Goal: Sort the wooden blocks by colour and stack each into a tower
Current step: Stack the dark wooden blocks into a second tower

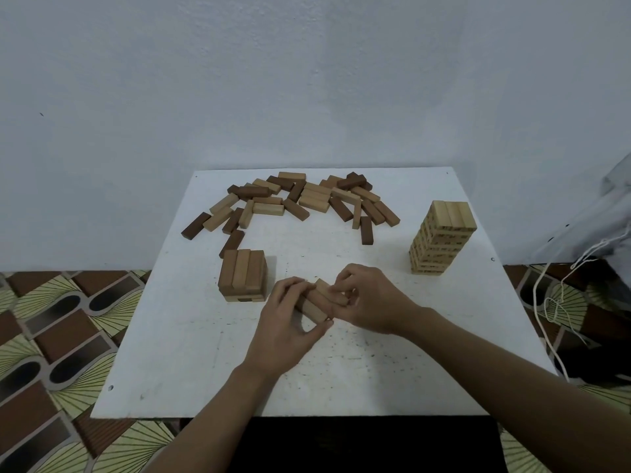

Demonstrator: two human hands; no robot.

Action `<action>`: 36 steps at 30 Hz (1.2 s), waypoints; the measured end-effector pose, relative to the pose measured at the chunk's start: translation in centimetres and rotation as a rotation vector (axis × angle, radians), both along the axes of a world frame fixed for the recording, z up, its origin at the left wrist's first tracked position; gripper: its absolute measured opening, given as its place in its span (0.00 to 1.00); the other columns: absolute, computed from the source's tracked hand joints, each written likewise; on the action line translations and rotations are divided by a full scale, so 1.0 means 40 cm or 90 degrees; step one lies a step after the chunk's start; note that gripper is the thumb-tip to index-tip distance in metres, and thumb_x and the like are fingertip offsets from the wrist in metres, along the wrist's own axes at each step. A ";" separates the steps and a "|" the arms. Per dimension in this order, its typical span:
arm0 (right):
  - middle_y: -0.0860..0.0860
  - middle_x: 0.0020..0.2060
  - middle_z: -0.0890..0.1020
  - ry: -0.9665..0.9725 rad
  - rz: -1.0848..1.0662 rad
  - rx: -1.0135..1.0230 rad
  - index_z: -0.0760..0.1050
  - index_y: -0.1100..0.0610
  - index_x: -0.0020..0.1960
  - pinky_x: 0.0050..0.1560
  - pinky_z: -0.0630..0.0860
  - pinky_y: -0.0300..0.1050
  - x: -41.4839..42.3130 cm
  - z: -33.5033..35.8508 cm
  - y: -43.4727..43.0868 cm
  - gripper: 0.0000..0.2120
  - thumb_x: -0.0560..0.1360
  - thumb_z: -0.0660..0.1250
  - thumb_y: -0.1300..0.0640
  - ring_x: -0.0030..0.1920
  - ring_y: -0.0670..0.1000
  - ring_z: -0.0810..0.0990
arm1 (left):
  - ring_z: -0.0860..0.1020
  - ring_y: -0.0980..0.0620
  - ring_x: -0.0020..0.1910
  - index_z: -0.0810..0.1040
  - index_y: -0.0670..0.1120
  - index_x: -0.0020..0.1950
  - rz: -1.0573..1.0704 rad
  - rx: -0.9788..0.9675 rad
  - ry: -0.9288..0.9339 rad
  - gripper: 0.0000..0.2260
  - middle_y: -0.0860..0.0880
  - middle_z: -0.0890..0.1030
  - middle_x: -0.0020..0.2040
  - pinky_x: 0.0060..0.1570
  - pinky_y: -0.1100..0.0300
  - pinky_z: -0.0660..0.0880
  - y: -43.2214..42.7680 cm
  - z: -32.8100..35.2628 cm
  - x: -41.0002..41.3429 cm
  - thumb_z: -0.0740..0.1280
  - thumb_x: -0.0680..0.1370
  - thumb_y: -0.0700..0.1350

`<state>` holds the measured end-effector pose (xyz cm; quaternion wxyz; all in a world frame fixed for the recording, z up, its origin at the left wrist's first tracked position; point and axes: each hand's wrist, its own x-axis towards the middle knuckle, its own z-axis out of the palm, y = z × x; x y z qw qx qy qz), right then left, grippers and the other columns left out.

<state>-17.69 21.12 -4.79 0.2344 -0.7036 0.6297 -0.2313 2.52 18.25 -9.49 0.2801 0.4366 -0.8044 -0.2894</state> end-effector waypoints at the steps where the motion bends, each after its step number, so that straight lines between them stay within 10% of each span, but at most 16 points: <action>1: 0.48 0.45 0.80 0.005 0.007 0.013 0.84 0.58 0.52 0.43 0.79 0.49 -0.004 0.001 0.002 0.18 0.72 0.73 0.44 0.42 0.47 0.77 | 0.70 0.63 0.63 0.75 0.50 0.69 -0.002 0.002 -0.003 0.31 0.57 0.72 0.67 0.61 0.76 0.65 -0.001 0.002 0.000 0.78 0.71 0.60; 7: 0.43 0.62 0.78 0.069 0.022 0.033 0.77 0.51 0.66 0.59 0.68 0.41 0.000 -0.006 0.018 0.31 0.70 0.73 0.35 0.61 0.44 0.69 | 0.73 0.55 0.67 0.72 0.48 0.75 0.028 0.010 -0.065 0.35 0.53 0.73 0.72 0.66 0.65 0.68 0.016 0.004 -0.024 0.76 0.73 0.61; 14: 0.45 0.57 0.82 0.029 0.039 0.028 0.79 0.53 0.64 0.58 0.74 0.48 -0.003 -0.007 0.017 0.24 0.72 0.74 0.42 0.55 0.45 0.73 | 0.68 0.59 0.69 0.68 0.48 0.77 0.043 0.056 -0.050 0.41 0.55 0.69 0.73 0.64 0.72 0.60 0.044 0.028 -0.034 0.78 0.69 0.61; 22: 0.47 0.58 0.82 0.020 0.111 0.022 0.77 0.54 0.67 0.56 0.64 0.29 -0.027 0.000 0.012 0.25 0.73 0.75 0.46 0.55 0.44 0.72 | 0.75 0.66 0.57 0.70 0.51 0.74 -0.079 0.069 -0.045 0.27 0.61 0.77 0.61 0.55 0.69 0.73 0.018 0.058 0.017 0.74 0.77 0.45; 28: 0.45 0.77 0.63 0.089 0.021 0.058 0.55 0.50 0.80 0.77 0.58 0.47 -0.029 -0.029 0.067 0.35 0.79 0.62 0.37 0.75 0.44 0.58 | 0.74 0.57 0.68 0.68 0.49 0.78 -0.027 0.009 -0.045 0.29 0.56 0.75 0.72 0.66 0.63 0.72 0.035 0.027 0.008 0.73 0.79 0.50; 33: 0.48 0.81 0.43 0.249 0.021 0.081 0.41 0.55 0.82 0.77 0.36 0.41 -0.036 -0.061 0.114 0.37 0.83 0.46 0.35 0.79 0.44 0.37 | 0.42 0.63 0.80 0.47 0.52 0.83 -0.025 -0.022 -0.197 0.35 0.60 0.44 0.80 0.71 0.67 0.53 0.072 0.003 0.025 0.57 0.82 0.66; 36: 0.50 0.80 0.38 0.291 0.039 0.091 0.37 0.56 0.81 0.80 0.37 0.49 -0.032 -0.076 0.120 0.38 0.82 0.41 0.32 0.78 0.45 0.32 | 0.42 0.60 0.81 0.50 0.48 0.84 -0.031 -0.059 -0.246 0.35 0.55 0.46 0.82 0.77 0.61 0.52 0.078 -0.010 0.041 0.44 0.82 0.67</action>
